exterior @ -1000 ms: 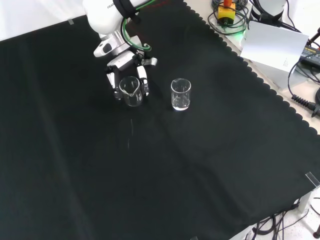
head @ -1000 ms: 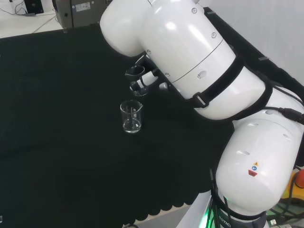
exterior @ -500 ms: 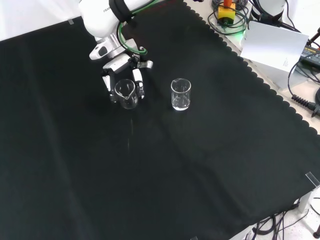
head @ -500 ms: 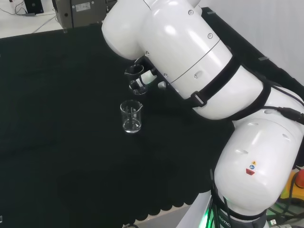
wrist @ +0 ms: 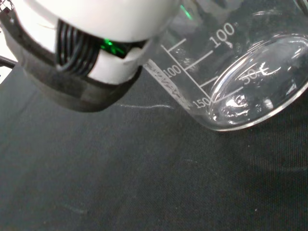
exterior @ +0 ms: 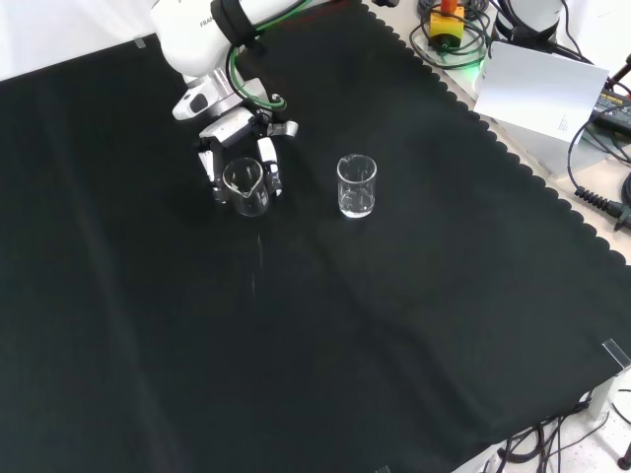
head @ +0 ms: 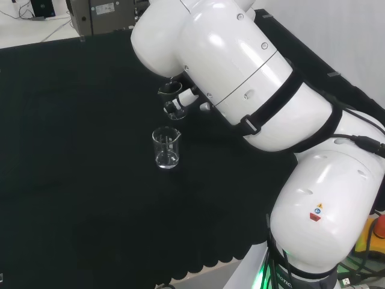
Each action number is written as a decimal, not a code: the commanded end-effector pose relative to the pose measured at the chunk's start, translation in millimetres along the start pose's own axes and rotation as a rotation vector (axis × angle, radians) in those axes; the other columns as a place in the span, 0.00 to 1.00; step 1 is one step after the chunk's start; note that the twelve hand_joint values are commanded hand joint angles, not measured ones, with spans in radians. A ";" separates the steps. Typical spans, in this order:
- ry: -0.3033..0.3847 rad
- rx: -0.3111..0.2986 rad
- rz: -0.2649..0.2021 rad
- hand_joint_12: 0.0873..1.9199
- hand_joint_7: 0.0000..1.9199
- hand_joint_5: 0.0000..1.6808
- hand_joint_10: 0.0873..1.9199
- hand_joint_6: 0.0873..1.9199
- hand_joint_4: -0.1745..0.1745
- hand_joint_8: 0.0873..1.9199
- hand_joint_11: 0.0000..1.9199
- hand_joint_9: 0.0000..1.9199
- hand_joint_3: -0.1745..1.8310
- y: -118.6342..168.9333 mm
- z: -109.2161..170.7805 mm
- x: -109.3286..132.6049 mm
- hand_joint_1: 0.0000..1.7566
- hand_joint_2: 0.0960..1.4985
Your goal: Place the beaker back on the table.
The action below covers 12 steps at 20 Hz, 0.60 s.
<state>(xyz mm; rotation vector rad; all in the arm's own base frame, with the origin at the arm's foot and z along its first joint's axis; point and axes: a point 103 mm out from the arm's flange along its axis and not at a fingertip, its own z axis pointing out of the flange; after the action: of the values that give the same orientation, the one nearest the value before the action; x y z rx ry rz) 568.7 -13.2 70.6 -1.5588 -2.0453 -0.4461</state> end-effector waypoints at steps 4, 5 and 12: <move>-0.039 0.112 -0.016 0.55 0.40 0.38 0.00 0.28 0.53 0.26 0.36 0.56 0.06 -4.8 0.8 -0.1 0.60 0.59; -0.048 0.119 -0.014 0.60 0.36 0.33 0.00 0.28 0.53 0.27 0.30 0.52 0.05 -5.7 1.0 -0.1 0.59 0.59; -0.092 0.152 -0.002 0.67 0.24 0.23 0.00 0.20 0.50 0.30 0.16 0.42 0.00 -11.5 -2.9 1.6 0.56 0.61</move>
<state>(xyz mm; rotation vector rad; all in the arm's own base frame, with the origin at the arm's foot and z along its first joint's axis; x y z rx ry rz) 561.8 -14.2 71.7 -1.5027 -2.0893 -0.2696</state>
